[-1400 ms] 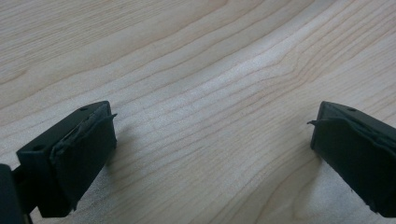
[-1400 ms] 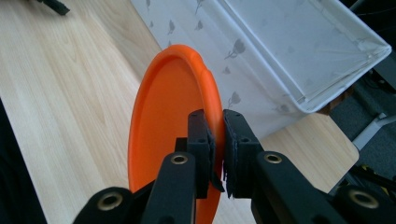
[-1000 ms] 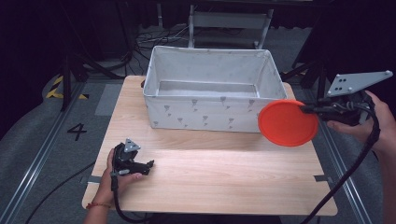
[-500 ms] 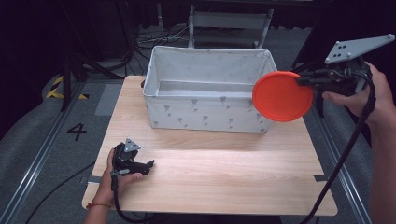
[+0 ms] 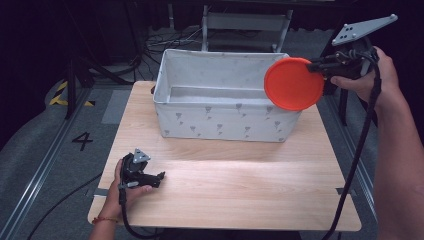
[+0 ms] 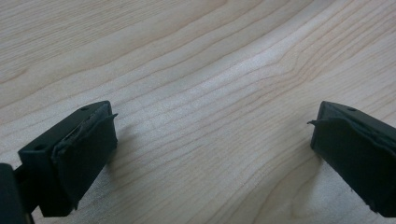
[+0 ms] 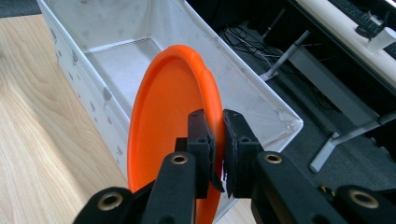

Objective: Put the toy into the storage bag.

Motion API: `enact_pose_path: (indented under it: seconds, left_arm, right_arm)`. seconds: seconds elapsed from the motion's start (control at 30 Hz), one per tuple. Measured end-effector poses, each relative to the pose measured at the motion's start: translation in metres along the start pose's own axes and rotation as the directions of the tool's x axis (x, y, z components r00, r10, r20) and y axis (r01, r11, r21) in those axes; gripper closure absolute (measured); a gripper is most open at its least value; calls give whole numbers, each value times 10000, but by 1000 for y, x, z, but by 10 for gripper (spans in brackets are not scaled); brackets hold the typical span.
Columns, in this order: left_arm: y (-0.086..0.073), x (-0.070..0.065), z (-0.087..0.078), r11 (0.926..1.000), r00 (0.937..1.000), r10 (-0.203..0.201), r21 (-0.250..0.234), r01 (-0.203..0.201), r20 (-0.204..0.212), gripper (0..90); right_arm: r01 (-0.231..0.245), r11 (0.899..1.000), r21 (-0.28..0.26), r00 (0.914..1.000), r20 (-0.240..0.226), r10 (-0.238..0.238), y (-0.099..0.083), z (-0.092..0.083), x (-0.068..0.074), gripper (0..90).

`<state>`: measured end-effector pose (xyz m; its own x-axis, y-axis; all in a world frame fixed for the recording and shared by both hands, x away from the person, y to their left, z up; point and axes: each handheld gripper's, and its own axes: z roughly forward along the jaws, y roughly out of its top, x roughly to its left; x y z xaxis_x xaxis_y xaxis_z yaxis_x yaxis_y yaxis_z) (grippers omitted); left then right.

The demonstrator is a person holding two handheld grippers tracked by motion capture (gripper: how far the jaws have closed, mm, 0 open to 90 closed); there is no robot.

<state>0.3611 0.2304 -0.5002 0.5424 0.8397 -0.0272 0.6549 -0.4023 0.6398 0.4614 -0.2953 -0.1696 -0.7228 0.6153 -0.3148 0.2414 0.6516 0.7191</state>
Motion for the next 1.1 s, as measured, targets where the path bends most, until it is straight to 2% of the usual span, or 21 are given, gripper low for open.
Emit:
enact_pose_path:
  seconds: [0.37,0.5,0.57,0.77,0.93,1.03,1.1]
  left_arm:
    - [0,0,0,10000,10000,-5,-1,5,2,7]
    - [0,0,0,10000,10000,-3,0,3,4,7]
    - [0,0,0,10000,10000,1,2,-1,1,7]
    - [0,0,0,10000,10000,-3,4,3,5,7]
    - [0,0,0,10000,10000,7,-26,-7,-11,7]
    - [0,0,0,10000,10000,17,-28,-17,-18,7]
    - [0,0,0,10000,10000,11,-31,-11,-20,8]
  right_arm:
    - [-495,9987,-73,9985,235,497,-1,29,-21,827]
    - [-534,9985,-129,9985,118,536,-3,42,-27,827]
    - [-484,9988,-120,9986,185,486,-4,47,-28,826]
    - [-444,9990,52,9990,-71,445,-10,62,-31,826]
    - [-225,9996,187,9993,-283,230,-14,72,-30,826]
    - [-81,9995,303,9990,-429,94,-17,78,-29,826]
    - [136,9992,382,9973,-726,-108,-22,86,-27,826]
